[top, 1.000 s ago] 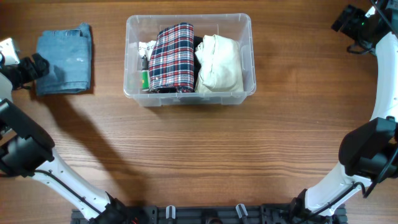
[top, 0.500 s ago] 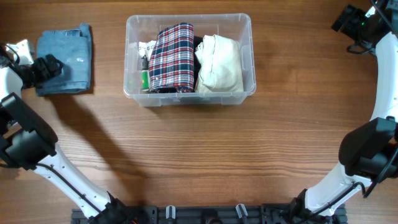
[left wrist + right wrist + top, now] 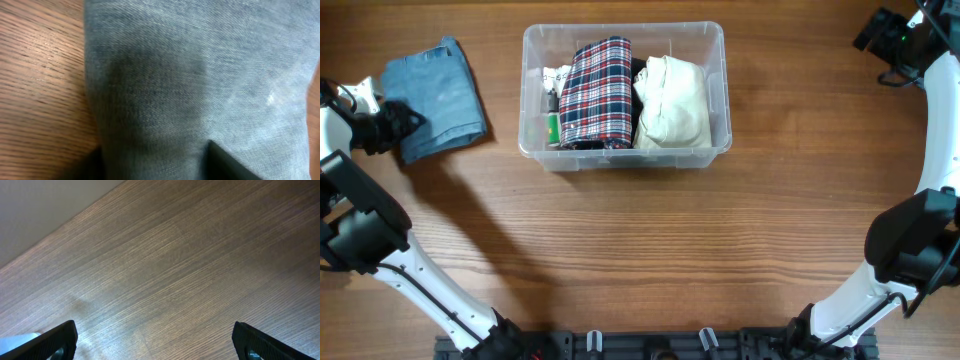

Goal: Pack container
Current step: 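Move the left gripper to the blue denim garment and grasp it, then lift the denim garment and carry it into the container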

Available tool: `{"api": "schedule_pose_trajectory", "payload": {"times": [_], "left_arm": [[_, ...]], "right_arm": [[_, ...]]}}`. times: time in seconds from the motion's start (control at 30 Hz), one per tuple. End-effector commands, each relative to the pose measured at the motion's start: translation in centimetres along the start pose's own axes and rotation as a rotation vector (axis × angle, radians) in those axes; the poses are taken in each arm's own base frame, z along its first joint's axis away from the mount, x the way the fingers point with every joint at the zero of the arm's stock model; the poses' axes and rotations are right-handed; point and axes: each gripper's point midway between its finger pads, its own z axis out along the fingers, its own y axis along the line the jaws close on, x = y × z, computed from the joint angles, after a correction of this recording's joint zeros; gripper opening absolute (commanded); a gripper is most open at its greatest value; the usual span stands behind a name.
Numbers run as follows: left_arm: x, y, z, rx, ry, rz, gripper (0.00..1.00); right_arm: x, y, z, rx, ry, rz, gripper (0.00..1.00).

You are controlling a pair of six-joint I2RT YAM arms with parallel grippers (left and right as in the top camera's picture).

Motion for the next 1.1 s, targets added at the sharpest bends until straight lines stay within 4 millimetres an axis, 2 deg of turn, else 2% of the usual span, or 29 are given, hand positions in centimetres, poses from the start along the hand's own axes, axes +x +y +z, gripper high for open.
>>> {"api": "schedule_pose_trajectory", "payload": {"times": [0.0, 0.1, 0.2, 0.37, 0.47, 0.6, 0.67, 0.8, 0.87, 0.9, 0.93, 1.07], "left_arm": [[1.8, -1.6, 1.6, 0.105, 0.057, -0.027, 0.36], [1.7, -2.2, 1.5, 0.136, 0.050, -0.031, 0.25], [1.4, -2.6, 1.2, 0.155, 0.041, -0.045, 0.04], [-0.2, -4.6, -0.9, 0.225, -0.018, -0.015, 0.04], [-2.0, -6.4, -3.4, 0.263, -0.081, 0.007, 0.04], [-5.5, -10.0, -9.3, 0.332, -0.216, 0.070, 0.04], [-6.6, -11.7, -11.9, 0.351, -0.269, 0.113, 0.04], [-8.5, -15.9, -18.5, 0.361, -0.403, 0.180, 0.04], [-8.6, -17.8, -20.7, 0.374, -0.445, 0.227, 0.04], [-8.3, -20.7, -23.5, 0.399, -0.488, 0.260, 0.04], [-7.8, -23.2, -25.4, 0.430, -0.508, 0.263, 0.04], [-5.9, -28.6, -27.3, 0.504, -0.502, 0.300, 0.04]], "right_arm": [[-0.2, 0.0, -0.4, 0.005, -0.014, 0.000, 1.00], [-0.2, 0.0, -0.4, 0.005, -0.014, 0.000, 1.00], [-0.2, 0.0, -0.4, 0.005, -0.014, 0.000, 1.00], [-0.2, 0.0, -0.4, 0.005, -0.014, 0.000, 1.00], [-0.2, 0.0, -0.4, 0.004, -0.014, 0.000, 1.00], [-0.2, 0.0, -0.4, 0.004, -0.014, 0.000, 1.00], [-0.2, 0.0, -0.4, 0.004, -0.014, 0.000, 1.00], [-0.2, 0.0, -0.4, 0.005, -0.014, 0.000, 1.00], [-0.2, 0.0, -0.4, 0.005, -0.014, 0.000, 1.00], [-0.2, 0.0, -0.4, 0.005, -0.014, 0.000, 1.00], [-0.2, 0.0, -0.4, 0.004, -0.014, 0.000, 1.00], [-0.2, 0.0, -0.4, 0.004, -0.014, 0.000, 1.00]]}}
